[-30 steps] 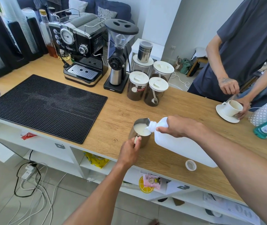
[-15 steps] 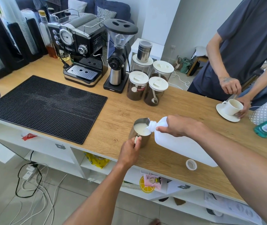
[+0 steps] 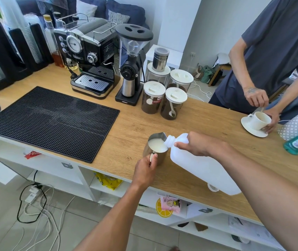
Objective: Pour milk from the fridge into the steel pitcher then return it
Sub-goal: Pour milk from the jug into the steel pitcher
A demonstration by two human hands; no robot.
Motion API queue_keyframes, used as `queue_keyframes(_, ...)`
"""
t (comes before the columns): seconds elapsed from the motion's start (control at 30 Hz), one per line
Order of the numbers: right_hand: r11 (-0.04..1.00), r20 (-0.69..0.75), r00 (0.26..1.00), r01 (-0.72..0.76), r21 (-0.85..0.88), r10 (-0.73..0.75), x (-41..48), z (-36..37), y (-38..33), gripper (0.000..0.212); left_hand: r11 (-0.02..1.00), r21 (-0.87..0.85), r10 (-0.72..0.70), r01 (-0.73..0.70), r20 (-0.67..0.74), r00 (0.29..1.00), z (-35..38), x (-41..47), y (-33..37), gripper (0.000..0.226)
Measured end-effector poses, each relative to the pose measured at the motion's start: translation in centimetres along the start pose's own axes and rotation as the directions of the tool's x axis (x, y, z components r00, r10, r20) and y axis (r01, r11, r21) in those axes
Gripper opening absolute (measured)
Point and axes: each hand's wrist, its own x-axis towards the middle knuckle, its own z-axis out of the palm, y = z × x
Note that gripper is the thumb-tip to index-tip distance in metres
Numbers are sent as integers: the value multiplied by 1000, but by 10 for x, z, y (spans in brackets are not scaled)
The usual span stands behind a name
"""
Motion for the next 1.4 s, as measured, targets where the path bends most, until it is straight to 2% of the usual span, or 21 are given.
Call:
queue_keyframes(0.3, 990, 2, 1000, -16, 143, 16, 4, 8, -7, 53, 999, 6, -48, 48, -38, 998, -3, 6, 2, 45)
queue_keyframes(0.57, 936, -69, 993, -65, 347, 94, 22, 10, 4, 64, 999, 14, -50, 51, -61, 997, -13, 15, 2, 48)
queue_keyframes(0.77, 859, -133, 990, 39, 510, 34, 28, 2, 3, 63, 999, 15, -47, 48, -60, 997, -16, 21, 2, 46)
queue_keyframes(0.97, 790, -208, 976, 82, 607, 58, 29, 1, 2, 62, 998, 10, -54, 54, -51, 997, -21, 23, 5, 46)
queue_keyframes(1.13, 668, -271, 962, 176, 723, 40, 30, 11, 5, 60, 998, -1, -61, 61, -53, 997, -22, 27, 7, 47)
queue_keyframes(1.4, 557, -458, 876, 306, 772, 153, 24, 27, 8, 74, 999, 1, -47, 47, -54, 997, -23, 29, 11, 48)
